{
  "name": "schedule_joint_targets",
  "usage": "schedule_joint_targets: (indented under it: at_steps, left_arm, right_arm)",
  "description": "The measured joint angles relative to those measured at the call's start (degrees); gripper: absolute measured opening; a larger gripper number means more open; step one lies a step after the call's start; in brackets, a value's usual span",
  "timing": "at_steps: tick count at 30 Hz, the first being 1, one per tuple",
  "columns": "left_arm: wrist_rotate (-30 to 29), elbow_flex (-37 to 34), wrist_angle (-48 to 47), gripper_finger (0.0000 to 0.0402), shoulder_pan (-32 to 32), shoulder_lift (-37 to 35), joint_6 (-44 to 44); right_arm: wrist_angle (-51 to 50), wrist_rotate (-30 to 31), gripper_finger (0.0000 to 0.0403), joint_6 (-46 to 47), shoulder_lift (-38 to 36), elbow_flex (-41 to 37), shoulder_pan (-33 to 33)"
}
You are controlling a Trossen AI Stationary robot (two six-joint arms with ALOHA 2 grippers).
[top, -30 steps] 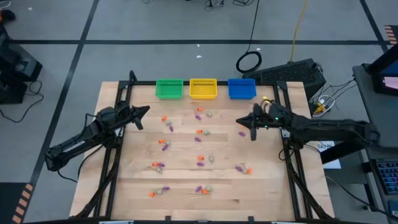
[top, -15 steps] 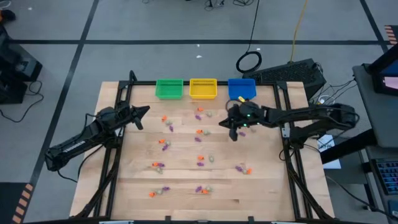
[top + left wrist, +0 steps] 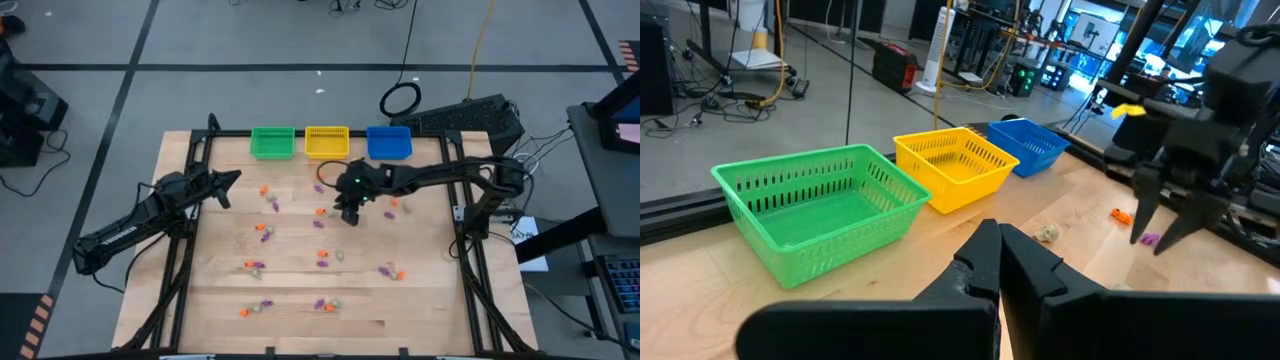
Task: Sort Halloween decoration
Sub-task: Put the white skull toy into the yellow bin
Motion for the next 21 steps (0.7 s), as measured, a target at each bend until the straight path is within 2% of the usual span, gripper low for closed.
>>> schedule_joint_targets:
  at_steps: [6,21]
  left_arm:
    - [0.01,0.00,0.00,0.0004,0.00,0.00,0.00]
    - [0.02,0.01,-0.01,0.0004,0.01,0.00,0.00]
  right_arm:
    - [-9.07,-0.63,0.0135,-7.20,3.98,6.57,0.07]
    - [-7.63,-0.43,0.0169,-9.33,10.60,8.43,1.03]
